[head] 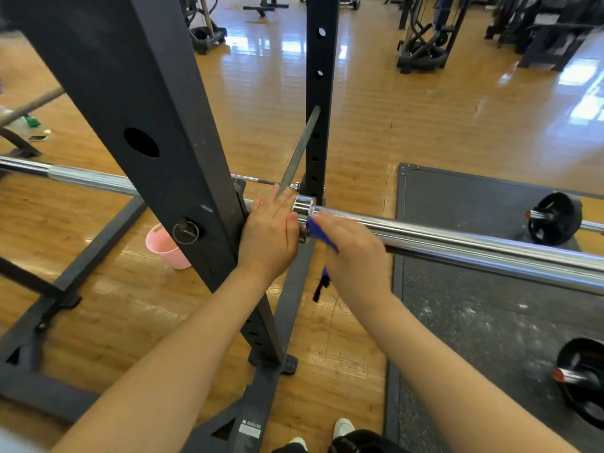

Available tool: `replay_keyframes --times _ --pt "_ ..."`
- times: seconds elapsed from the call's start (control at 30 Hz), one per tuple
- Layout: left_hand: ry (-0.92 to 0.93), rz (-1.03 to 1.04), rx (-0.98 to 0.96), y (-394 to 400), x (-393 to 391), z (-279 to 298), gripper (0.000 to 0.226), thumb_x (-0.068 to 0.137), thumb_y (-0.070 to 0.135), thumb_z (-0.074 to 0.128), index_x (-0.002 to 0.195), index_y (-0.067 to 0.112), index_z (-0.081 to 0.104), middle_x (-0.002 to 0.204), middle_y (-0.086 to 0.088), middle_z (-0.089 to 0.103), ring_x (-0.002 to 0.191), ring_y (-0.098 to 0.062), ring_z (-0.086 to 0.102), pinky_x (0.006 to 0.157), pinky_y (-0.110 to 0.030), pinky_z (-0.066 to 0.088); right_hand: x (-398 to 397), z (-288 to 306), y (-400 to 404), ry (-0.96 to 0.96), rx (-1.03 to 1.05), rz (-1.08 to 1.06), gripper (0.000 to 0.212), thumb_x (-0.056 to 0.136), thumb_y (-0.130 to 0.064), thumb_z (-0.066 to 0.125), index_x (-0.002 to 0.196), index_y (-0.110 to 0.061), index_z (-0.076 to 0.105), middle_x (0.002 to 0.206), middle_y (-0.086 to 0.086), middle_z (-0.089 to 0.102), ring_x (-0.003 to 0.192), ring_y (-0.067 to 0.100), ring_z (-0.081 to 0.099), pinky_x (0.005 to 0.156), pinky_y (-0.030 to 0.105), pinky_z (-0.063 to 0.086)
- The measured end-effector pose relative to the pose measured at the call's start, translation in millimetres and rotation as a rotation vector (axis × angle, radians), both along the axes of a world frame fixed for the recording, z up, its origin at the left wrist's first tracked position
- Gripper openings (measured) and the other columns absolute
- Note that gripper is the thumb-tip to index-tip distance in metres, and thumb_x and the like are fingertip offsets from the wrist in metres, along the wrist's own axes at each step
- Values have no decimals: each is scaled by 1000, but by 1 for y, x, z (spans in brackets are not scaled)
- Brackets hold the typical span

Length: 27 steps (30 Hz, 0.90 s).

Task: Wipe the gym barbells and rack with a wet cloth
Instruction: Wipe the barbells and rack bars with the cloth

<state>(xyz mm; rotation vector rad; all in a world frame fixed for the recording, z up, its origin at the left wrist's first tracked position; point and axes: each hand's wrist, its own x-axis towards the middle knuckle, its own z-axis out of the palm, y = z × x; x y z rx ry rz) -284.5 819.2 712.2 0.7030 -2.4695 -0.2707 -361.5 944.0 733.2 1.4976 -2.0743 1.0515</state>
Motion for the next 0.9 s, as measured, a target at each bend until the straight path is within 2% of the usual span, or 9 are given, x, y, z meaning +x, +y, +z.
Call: replay_keyframes --times 0.1,0.2,0.33,0.47,0.57,0.67,0.73,0.8,0.9 --pt "-37 42 6 5 6 -3 56 96 29 20 139 -2 40 147 -19 37 141 -30 24 116 -38 11 -19 26 -20 -83 -29 30 39 75 7 64 113 2 65 112 15 68 105 27 64 94 26 40" --pt "-114 117 2 17 17 -10 61 94 27 32 146 -4 22 155 -20 16 145 -26 4 115 -34 2 -31 37 -48 -177 233 143 35 87 -1 59 121 -3 62 123 12 63 115 25 57 94 21 37" --pt "-235 174 16 23 23 -14 78 90 10 47 149 3 -4 158 -13 -10 135 -16 -25 109 -28 -15 -19 19 -42 -25 225 203 38 73 15 66 108 1 68 110 16 68 103 33 64 92 32 44" --pt "-205 161 28 22 25 -9 72 93 8 43 148 5 -4 158 -12 -8 134 -15 -24 110 -26 -12 -8 -8 -15 135 169 327 45 60 19 71 100 -2 72 107 12 70 105 30 65 97 37 42" --pt "-199 146 60 22 27 -7 72 92 5 44 149 5 0 158 -10 -5 134 -13 -21 110 -25 -9 -8 -2 -12 -48 123 297 43 68 20 67 105 -3 70 110 11 68 108 22 62 100 26 41" --pt "-201 136 60 20 25 -4 76 88 3 48 149 4 3 158 -11 -1 135 -13 -19 110 -25 -8 -22 28 -30 -309 11 141 37 82 11 58 115 -4 66 117 9 66 110 8 52 96 4 33" --pt "-219 135 80 21 25 -2 77 89 6 47 149 5 0 158 -10 -4 133 -12 -22 110 -24 -9 -30 41 -45 -348 117 136 35 88 2 56 121 -8 62 122 6 63 112 5 48 89 -3 28" --pt "-212 142 97 23 26 0 75 90 6 44 149 6 -1 158 -8 -6 133 -11 -23 110 -23 -9 -27 36 -53 -293 277 163 35 92 -6 56 126 -12 59 126 3 61 116 11 51 89 4 29" --pt "-217 157 86 23 26 0 74 92 6 44 150 7 -3 159 -8 -6 132 -11 -24 109 -23 -9 -18 22 -45 -181 256 186 36 86 1 60 121 -7 63 126 8 61 119 24 55 98 22 34"
